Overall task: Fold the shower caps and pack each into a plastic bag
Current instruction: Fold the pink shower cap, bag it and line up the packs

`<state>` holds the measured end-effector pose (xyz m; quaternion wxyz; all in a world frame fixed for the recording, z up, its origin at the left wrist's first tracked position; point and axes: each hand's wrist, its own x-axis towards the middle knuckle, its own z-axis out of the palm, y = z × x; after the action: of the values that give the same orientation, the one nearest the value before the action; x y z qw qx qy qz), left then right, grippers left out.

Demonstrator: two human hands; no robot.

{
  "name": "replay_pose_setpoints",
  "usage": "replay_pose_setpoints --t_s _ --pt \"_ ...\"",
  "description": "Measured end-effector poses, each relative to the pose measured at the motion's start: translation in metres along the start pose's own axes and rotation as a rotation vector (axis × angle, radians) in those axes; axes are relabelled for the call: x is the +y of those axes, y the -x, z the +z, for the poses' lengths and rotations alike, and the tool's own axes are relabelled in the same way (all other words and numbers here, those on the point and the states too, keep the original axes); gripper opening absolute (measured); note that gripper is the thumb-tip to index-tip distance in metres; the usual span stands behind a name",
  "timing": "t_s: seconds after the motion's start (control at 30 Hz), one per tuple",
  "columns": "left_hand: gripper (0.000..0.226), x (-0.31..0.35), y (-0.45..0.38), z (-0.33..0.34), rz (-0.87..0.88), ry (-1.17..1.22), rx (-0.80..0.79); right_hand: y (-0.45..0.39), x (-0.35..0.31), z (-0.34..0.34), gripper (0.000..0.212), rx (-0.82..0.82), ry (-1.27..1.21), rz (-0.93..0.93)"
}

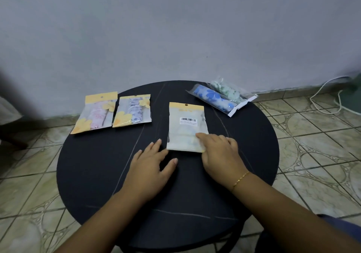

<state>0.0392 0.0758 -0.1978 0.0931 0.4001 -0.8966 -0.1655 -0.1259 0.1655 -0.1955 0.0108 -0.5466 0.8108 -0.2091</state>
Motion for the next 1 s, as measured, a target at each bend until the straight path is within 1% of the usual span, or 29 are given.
replay_pose_setpoints --t_s 0.07,0.13,0.17,0.2,0.27,0.3,0.33,0.37,0.4,0.47,0.5,0.53,0.57,0.6,0.63,0.7,0.73,0.8,0.87,0.93,1.0 --pt "0.048 0.006 0.000 -0.002 0.045 0.183 0.060 0.004 -0.009 -0.005 0.052 0.027 -0.079 0.015" --pt "0.049 0.018 0.002 -0.007 0.101 0.412 0.094 0.006 -0.018 -0.009 0.055 0.034 -0.180 0.034" --pt "0.050 0.024 0.004 -0.009 0.125 0.484 0.090 0.006 -0.021 -0.010 0.053 0.032 -0.251 0.072" --pt "0.052 0.030 0.004 -0.010 0.155 0.522 0.090 0.005 -0.024 -0.012 0.046 0.046 -0.351 0.124" --pt "0.051 0.037 0.003 -0.009 0.237 0.520 0.103 -0.001 -0.027 -0.014 0.016 0.093 -0.580 0.264" --pt "0.052 0.039 0.001 -0.007 0.268 0.500 0.112 -0.004 -0.028 -0.013 0.016 0.100 -0.691 0.343" --pt "0.054 0.039 -0.001 -0.004 0.292 0.463 0.118 -0.007 -0.027 -0.012 0.024 0.094 -0.776 0.411" --pt "0.057 0.038 -0.004 0.000 0.304 0.398 0.121 -0.009 -0.026 -0.011 0.029 0.067 -0.819 0.462" --pt "0.057 0.035 -0.006 0.004 0.311 0.317 0.121 -0.011 -0.025 -0.011 0.030 0.036 -0.815 0.503" --pt "0.055 0.028 -0.011 0.009 0.304 0.165 0.087 -0.014 -0.023 -0.010 0.021 -0.013 -0.725 0.562" --pt "0.054 0.025 -0.014 0.011 0.291 0.131 0.060 -0.015 -0.020 -0.008 0.033 -0.025 -0.646 0.582" --pt "0.051 0.023 -0.017 0.012 0.277 0.121 0.040 -0.015 -0.020 -0.010 0.050 -0.010 -0.563 0.571" --pt "0.048 0.022 -0.020 0.011 0.267 0.123 0.024 -0.014 -0.018 -0.011 0.060 0.030 -0.465 0.528" --pt "0.046 0.021 -0.023 0.010 0.264 0.129 0.014 -0.013 -0.017 -0.011 0.062 0.068 -0.351 0.435" --pt "0.045 0.020 -0.025 0.008 0.264 0.139 0.008 -0.012 -0.018 -0.011 0.058 0.070 -0.227 0.304" --pt "0.044 0.013 -0.029 0.003 0.265 0.150 0.009 -0.012 -0.019 -0.005 0.049 -0.009 -0.042 0.085" --pt "0.043 0.008 -0.031 0.001 0.266 0.130 0.013 -0.014 -0.018 -0.001 0.045 -0.053 0.011 0.027" --pt "0.049 -0.005 -0.036 -0.003 0.254 0.037 0.040 -0.018 -0.018 0.005 0.043 -0.090 0.051 -0.001" --pt "0.056 -0.022 -0.042 -0.010 0.192 -0.041 0.088 -0.025 -0.020 0.009 0.044 -0.097 0.072 -0.009" --pt "0.050 -0.039 -0.050 -0.016 0.095 -0.097 0.123 -0.035 -0.022 0.012 0.046 -0.120 0.087 -0.014" --pt "0.053 -0.053 -0.057 -0.020 0.013 -0.145 0.139 -0.045 -0.025 0.014 0.047 -0.141 0.101 -0.026"
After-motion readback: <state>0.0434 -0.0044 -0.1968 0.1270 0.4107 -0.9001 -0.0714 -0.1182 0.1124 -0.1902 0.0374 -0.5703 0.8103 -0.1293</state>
